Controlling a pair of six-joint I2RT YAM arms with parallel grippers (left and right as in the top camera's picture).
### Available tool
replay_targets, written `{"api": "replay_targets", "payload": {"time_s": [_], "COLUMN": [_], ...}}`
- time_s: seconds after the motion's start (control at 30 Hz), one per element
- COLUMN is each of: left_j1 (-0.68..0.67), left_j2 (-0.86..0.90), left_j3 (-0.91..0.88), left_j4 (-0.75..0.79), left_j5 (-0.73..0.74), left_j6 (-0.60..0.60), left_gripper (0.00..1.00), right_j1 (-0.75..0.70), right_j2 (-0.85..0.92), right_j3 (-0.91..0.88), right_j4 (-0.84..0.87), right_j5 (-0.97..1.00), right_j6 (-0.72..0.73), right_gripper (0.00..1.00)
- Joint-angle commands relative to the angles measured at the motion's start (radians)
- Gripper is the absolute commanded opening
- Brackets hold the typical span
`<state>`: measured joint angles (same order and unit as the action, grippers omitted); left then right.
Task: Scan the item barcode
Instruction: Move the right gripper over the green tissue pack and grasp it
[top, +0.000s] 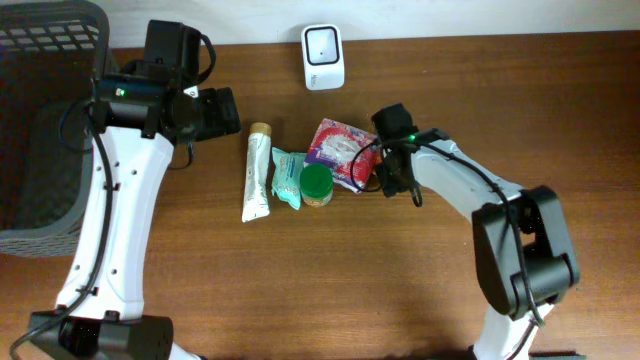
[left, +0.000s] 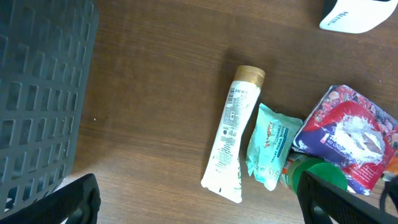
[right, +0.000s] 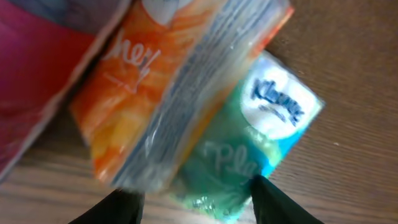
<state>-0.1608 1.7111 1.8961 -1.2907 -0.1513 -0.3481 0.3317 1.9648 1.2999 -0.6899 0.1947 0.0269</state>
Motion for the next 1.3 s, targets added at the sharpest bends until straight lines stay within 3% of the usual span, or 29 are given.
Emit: {"api": "replay_targets", "payload": {"time_s": [0.0,0.17,0.4,0.73,1.0,1.27], "left_j1": [-0.002,-0.002,-0.002,-0.003,-0.003,-0.003], "left_j2": [0.0,0.0,0.0,0.0,0.0,0.0], "left_j3": [0.0,0.0,0.0,0.0,0.0,0.0], "left_j4": [0.002,0.002,0.002,0.002,0.002,0.002], "left_j5": [-0.011,-0.01,-0.011,-0.01,-0.011,-0.01], "left_j6": [0.005,0.005,0.005,0.005,0.005,0.005], "left_gripper": [0.99,0.99,0.99,0.99,0.99,0.99], "right_j1": [0.003,0.001,0.002,-0.04,-0.075,-0.071], "right_j2": [0.012,0.011,-0.016,0.023,0.023,0.086], "right_j3": [0.012,0.013,0.058,0.097,0.097,0.093], "right_j4": [0.027,-0.086,-0.132,-0.033,-0.004,0.008], "right_j5": [0.037,0.342,0.262,0.135,0.003,0.084], "right_j6": [0.016,0.095,0.113,0.056,0.055,0.056], "right_gripper": [0.53,0.48,0.48,0.48,0.42,0.38]}}
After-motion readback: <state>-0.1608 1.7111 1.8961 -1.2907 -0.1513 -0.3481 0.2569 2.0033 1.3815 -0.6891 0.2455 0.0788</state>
